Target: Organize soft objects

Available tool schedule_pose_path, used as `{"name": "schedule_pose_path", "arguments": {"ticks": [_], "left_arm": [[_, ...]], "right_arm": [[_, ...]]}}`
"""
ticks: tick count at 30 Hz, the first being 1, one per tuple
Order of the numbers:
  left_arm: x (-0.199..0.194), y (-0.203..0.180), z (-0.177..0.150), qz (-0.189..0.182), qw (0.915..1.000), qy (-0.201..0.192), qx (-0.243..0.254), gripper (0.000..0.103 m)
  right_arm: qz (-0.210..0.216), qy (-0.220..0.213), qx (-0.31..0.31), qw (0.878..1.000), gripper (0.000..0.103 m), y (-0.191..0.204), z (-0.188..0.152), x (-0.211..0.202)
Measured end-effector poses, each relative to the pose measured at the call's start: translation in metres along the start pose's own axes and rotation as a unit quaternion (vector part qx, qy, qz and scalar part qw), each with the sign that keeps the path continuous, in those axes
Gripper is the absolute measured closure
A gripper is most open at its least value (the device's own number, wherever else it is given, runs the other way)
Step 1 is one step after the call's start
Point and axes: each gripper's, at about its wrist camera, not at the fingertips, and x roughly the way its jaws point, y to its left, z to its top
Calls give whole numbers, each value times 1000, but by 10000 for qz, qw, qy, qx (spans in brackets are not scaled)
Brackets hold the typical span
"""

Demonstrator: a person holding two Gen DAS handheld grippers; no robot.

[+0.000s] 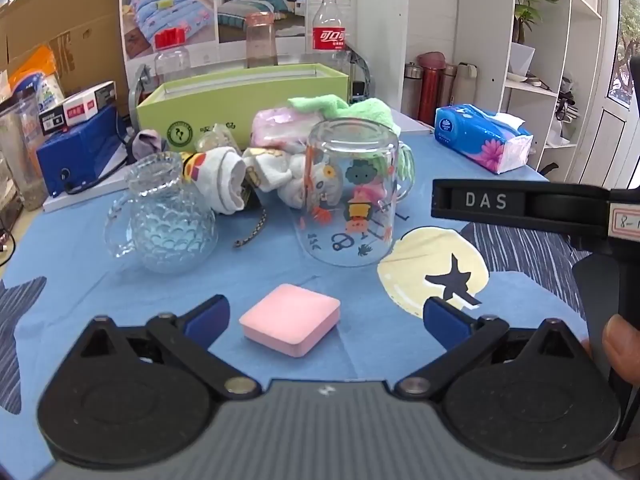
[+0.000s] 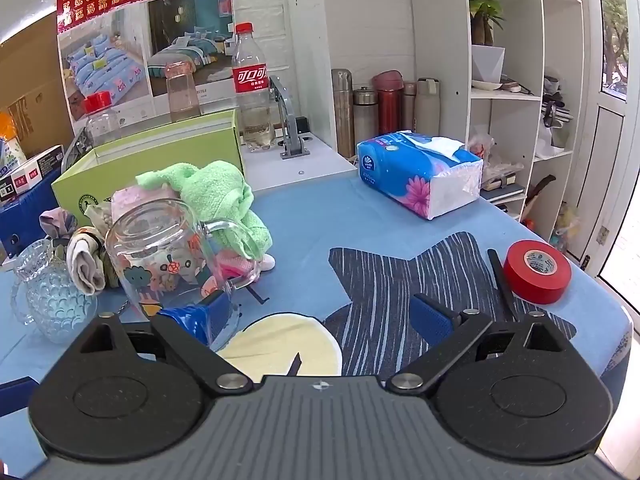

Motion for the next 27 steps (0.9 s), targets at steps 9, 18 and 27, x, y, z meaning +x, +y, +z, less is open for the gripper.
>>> {"name": "schedule_pose_path", "arguments": {"ticks": [9,18,27], "left_arm": [[0,-2,0,4,10000,31,43,0],[0,0,0,-9,10000,49,1,0],[0,3,5,51,10000,52,36,0]], "right_arm": [[18,-6,-27,10000,19,-3,0,1],[35,-4,-46,10000,19,-2,-1,2],[35,-32,6,10000,19,-2,1,1]]}}
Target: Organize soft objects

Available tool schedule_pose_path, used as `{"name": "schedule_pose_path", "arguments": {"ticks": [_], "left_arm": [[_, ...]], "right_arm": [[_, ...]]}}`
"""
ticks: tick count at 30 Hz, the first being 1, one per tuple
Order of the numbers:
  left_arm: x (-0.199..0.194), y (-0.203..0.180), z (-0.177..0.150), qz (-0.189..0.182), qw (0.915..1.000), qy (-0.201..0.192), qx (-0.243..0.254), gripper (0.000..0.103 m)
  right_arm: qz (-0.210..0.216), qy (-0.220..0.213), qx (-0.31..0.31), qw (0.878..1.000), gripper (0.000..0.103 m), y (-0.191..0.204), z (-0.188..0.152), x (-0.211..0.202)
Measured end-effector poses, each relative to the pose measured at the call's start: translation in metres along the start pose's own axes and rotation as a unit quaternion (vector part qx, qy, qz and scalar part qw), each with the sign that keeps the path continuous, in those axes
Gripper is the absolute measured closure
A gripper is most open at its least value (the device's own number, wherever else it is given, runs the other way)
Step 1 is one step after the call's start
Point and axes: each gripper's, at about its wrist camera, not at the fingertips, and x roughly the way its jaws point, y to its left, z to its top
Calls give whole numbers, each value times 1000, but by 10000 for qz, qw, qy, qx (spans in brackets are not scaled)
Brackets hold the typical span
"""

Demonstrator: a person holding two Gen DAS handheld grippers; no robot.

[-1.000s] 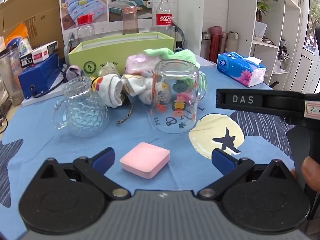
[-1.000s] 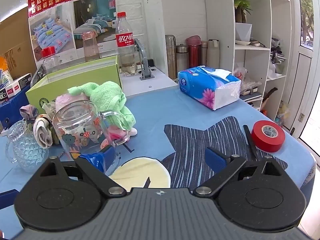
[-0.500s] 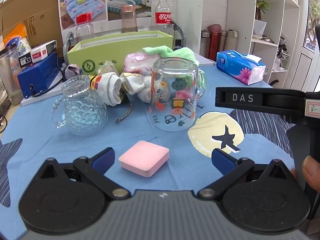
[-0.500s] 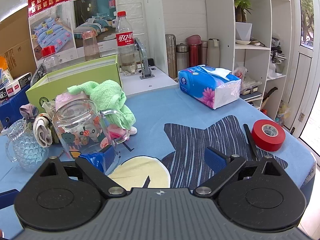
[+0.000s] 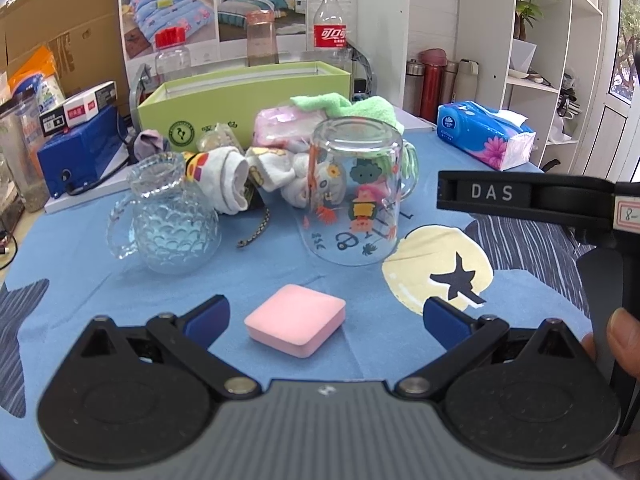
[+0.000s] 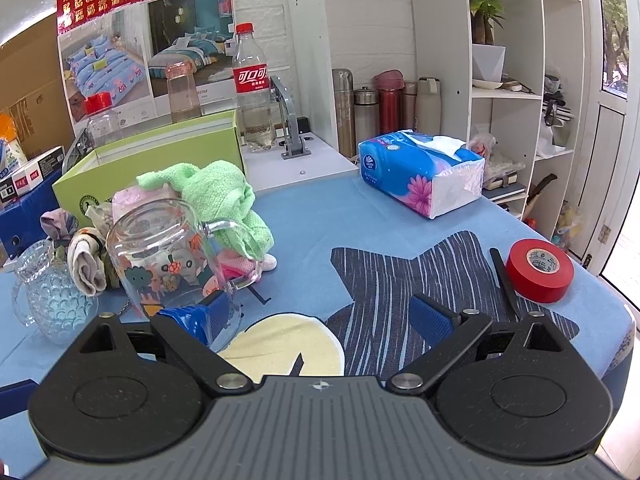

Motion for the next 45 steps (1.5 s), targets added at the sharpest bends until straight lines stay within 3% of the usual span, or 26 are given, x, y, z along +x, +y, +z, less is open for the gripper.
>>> {"name": "schedule_pose_path", "arguments": {"ticks": [15,22,31,39,45], "left_arm": [[0,30,32,300,9995,-10,-62,0],[11,53,38,458,9987,167,-164,0],[15,101,33,1040,9932,421,-317,1],[22,130,44,1259,9888,458,-658,1],[25,139,41,1388,9867,516,-669,1]], "right_arm": [[49,-64,-34,10000,19,9,24,3],[65,37,-196,9998,19,12,30,7],[252,416,-658,9966,19,16,17,7],[1363,1131,-1841,9668,19,56,-25,-14],[1547,1449,-1907,9585,19,78,-33,13]]}}
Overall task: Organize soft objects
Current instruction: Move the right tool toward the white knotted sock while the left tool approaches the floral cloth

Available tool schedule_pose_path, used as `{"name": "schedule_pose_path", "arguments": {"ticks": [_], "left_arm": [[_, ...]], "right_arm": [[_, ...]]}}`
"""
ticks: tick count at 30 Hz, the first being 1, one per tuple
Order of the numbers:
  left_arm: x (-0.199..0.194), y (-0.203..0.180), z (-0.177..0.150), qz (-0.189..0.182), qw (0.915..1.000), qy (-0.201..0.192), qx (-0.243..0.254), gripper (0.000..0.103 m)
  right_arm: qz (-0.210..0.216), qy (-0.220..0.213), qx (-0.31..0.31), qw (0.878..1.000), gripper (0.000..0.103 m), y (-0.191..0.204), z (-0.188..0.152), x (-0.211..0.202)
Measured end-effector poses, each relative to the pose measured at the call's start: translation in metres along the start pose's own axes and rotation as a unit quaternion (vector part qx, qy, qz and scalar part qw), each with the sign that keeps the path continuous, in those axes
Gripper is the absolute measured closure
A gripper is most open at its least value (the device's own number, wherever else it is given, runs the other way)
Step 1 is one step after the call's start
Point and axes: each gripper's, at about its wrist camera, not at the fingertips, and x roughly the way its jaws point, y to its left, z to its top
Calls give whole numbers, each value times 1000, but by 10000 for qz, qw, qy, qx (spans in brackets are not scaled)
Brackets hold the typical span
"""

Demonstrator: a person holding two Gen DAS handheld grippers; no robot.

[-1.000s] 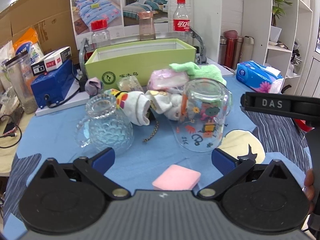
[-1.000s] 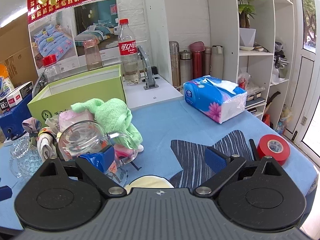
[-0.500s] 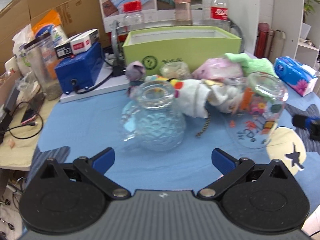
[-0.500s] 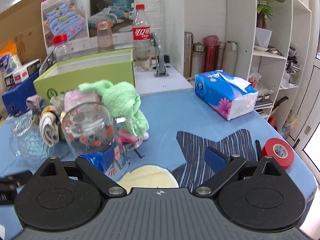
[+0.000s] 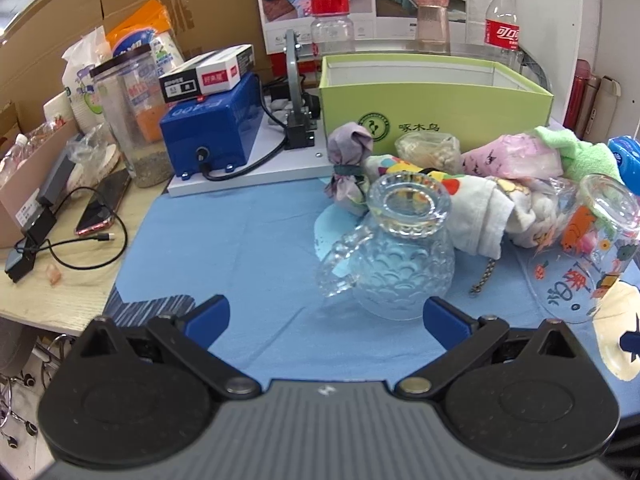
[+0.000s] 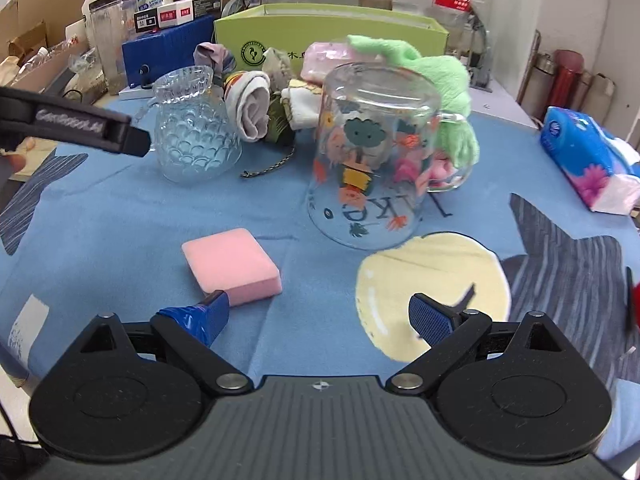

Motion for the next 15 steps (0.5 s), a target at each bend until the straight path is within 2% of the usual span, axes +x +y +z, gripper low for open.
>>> {"name": "schedule_pose_path", "arguments": {"ticks": [3,5,8,10,12,15], "left_arm": [[4,9,3,99,9999,24,-116,0],[4,19,9,77,9997,14,-239,1],[3,30,28,86,9990,-167,-396,1],[4,32,51,6,9988,-324,-365,1],[11,28,80,-142,9985,-493,-197,1],[31,19,116,-180,9984,-541,24,1]], "right_arm": [[232,-152,357,9990,19,-8,9,8],[579,-207,594,9963,19,-13,13,6],[964,-284,553,9934,19,-18,13,-13],[908,-537,564,9928,19,-28,19,-31],[625,-849,556,9929,19,-41,33,-46],[132,-1147,414,9925,19,-59,63,-53]]}}
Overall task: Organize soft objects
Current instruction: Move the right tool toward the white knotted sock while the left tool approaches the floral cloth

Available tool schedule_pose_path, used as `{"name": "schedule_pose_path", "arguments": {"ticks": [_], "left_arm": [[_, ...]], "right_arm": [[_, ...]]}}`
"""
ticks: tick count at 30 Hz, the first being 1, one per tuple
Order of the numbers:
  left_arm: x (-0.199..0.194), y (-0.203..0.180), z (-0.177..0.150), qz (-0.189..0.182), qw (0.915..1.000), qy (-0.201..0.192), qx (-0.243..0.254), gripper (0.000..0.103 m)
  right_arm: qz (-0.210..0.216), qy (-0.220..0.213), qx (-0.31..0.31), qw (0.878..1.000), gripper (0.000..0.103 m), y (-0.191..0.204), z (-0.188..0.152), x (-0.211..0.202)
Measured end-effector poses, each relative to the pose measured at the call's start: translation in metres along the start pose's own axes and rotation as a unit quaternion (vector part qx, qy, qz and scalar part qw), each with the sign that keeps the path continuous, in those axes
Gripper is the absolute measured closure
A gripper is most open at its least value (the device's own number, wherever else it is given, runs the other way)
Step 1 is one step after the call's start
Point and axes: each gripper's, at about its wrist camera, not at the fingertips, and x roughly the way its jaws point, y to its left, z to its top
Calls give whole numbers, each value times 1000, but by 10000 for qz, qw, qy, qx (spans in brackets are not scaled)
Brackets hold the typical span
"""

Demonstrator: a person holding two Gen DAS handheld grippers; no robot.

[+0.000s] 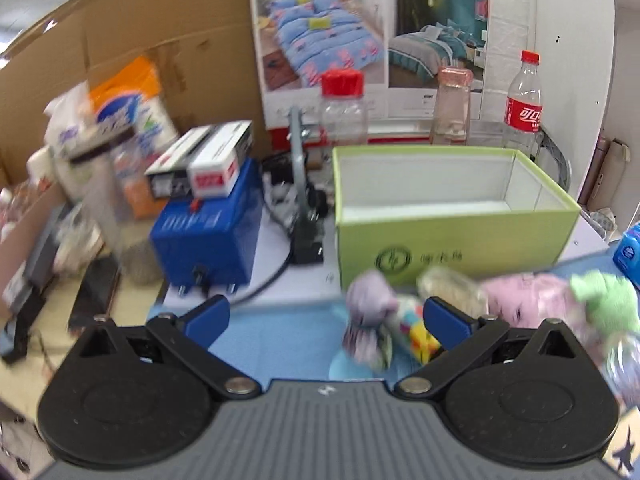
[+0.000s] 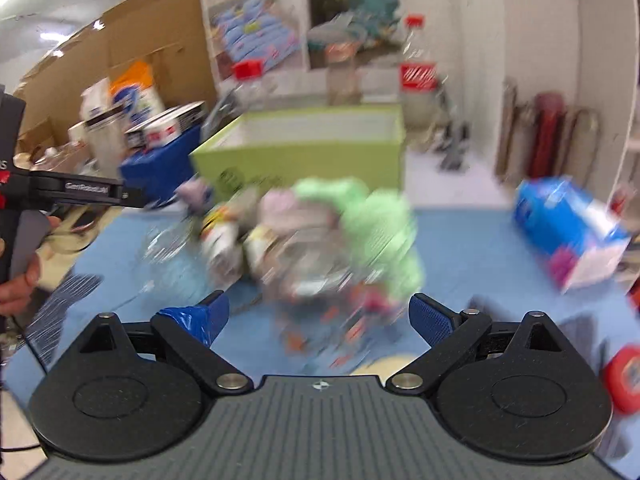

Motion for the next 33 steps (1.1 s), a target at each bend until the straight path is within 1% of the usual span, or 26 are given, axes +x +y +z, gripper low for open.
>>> {"name": "schedule_pose_path", "arguments": {"ticks": [3,4,6,9,13,15,17,21,22,24,25,26,29,31,33], "left_arm": [[29,-7,19,1,9997,223,45,1],[37,-8,23,-29,9997,257,34,1],[48,-13,26,38,9995,293,91,1],[60,-19,24,183,9989,321,293,1],[70,-18,23,115,9984,452,313,1],[72,-17,21,143,9982,466,355,1],[73,-16,19,192,9980,450,392,1],[77,-15,16,192,9978,476,426,1],[78,-15,14,189,9977,487,435,1],[80,-17,12,210,9974,507,458,1],[80,-18,11,216,9974,511,467,1],[80,-19,11,210,9974,509,468,1],[78,-20,11,162,9975,493,483,1],[78,-21,11,171,9975,468,499,1],[81,-23,12,156,9975,489,491,1]], "right_arm": [[-332,-170,-284,9989,19,-10,29,17],[-339,-188,-333,9987,19,-12,37,25],[-187,-157,-389,9989,19,-16,51,40],[147,14,-575,9982,19,-10,63,65],[376,374,-949,9941,19,5,68,100],[357,651,-1045,9918,19,5,69,120],[272,807,-1020,9911,19,-4,69,130],[-99,851,-423,9954,19,-47,68,121],[-279,841,-328,9955,19,-56,66,116],[-780,813,-227,9934,19,-71,60,106],[-927,779,-172,9925,19,-75,58,101],[-963,723,-96,9927,19,-79,55,95],[-647,479,223,9965,19,-83,51,75],[-486,345,300,9978,19,-80,51,66],[-420,258,288,9984,19,-74,52,62]]}}
